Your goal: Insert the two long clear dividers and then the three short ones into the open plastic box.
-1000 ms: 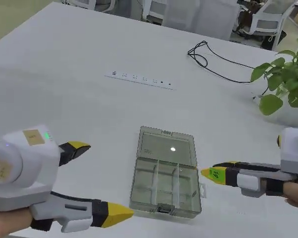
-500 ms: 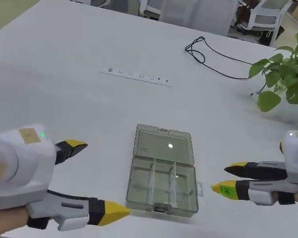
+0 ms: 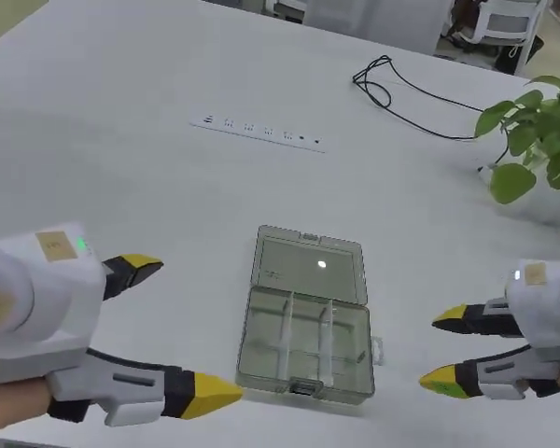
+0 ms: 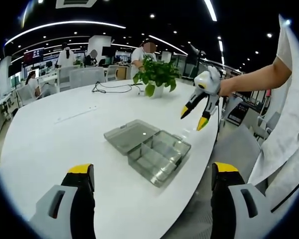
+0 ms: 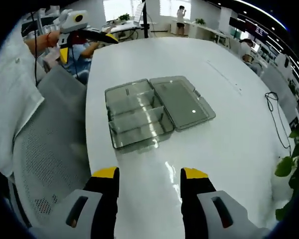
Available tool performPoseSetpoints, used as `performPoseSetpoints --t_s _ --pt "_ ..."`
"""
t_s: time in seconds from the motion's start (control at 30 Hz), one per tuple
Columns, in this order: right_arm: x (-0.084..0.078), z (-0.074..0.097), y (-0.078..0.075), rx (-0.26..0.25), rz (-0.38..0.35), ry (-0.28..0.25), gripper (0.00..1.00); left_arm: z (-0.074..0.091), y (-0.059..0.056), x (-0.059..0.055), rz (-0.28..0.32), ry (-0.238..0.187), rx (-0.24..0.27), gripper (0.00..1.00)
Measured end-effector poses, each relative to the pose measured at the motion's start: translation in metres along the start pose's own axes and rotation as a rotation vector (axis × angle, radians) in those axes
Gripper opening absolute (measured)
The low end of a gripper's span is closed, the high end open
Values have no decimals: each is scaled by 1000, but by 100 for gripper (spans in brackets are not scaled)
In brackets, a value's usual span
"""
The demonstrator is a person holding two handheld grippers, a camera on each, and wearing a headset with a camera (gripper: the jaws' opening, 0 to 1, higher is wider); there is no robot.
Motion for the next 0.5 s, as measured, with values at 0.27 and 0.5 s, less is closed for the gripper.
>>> performPoseSetpoints --t_s 0.27,0.5 --pt "-1 -22 -11 21 117 75 50 -3 2 -1 -3 12 -9 100" --pt "-4 -37 -20 38 168 132 49 -5 3 -3 1 17 -22 100"
Point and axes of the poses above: the centre of the closed fingertips' face, and the gripper's own axes: z roughly backward along the fingers, y roughly to its left, x roughly out of its top, the point moved 8 cm from there along z, roughly backward along the fingers, and after that the axes turned 5 degrees about y, right-handed, at the moved point
